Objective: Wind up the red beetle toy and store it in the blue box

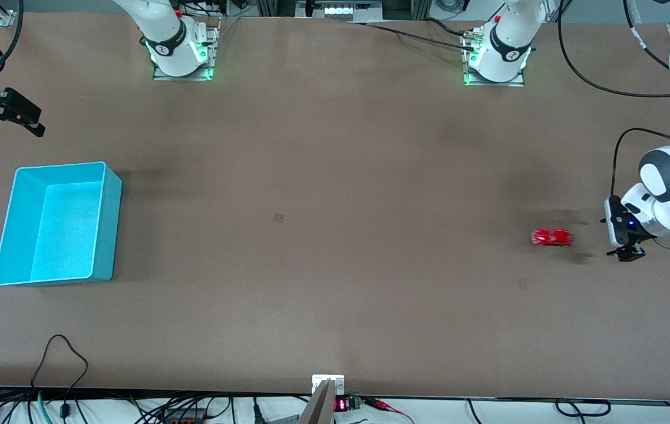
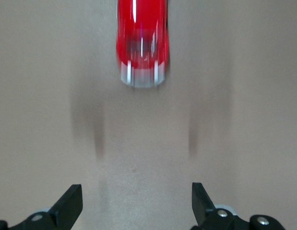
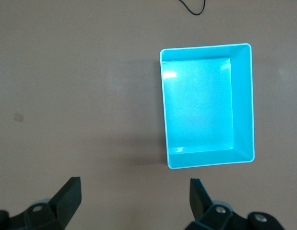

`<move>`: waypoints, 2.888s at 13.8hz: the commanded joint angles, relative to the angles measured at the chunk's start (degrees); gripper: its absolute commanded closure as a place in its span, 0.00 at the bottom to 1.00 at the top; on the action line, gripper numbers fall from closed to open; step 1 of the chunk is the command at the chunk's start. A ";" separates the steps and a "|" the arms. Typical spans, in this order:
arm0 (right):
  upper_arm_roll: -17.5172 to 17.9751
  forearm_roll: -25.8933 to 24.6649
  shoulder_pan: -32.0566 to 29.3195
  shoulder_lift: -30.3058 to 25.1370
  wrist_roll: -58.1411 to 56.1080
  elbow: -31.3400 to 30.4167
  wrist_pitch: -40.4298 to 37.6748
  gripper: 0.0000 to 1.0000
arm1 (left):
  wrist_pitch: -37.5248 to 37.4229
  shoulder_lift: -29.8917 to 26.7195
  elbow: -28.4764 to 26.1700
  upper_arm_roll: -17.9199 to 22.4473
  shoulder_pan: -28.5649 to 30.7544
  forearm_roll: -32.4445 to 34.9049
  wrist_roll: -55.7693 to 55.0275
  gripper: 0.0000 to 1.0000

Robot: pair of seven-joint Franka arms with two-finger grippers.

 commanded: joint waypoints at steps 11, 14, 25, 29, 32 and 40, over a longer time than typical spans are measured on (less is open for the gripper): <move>0.17 1.85 -0.13 -0.35 0.37 -0.26 -0.19 0.00 | -24.98 -16.23 2.84 -0.22 0.48 1.10 -13.80 0.00; 0.00 3.08 -0.31 -0.35 0.37 -0.26 -0.19 0.00 | -31.85 -15.97 8.30 -0.57 0.13 1.10 -16.17 0.00; -0.09 3.87 -0.48 2.19 -0.33 1.05 -0.71 0.00 | -52.06 -16.24 21.39 -5.91 -1.01 1.19 -42.49 0.00; 0.26 4.40 -0.13 4.83 -0.59 1.23 -1.15 0.00 | -59.27 -16.32 27.02 -13.92 -1.19 1.28 -58.16 0.00; 0.26 4.58 -0.31 8.07 -0.86 1.23 -3.44 0.00 | -61.22 -17.63 30.28 -18.41 -1.71 1.28 -69.76 0.00; 0.35 4.84 -0.04 16.25 -10.67 1.41 -0.82 0.00 | -46.74 -34.41 12.21 -3.07 -23.48 -2.94 -113.37 0.00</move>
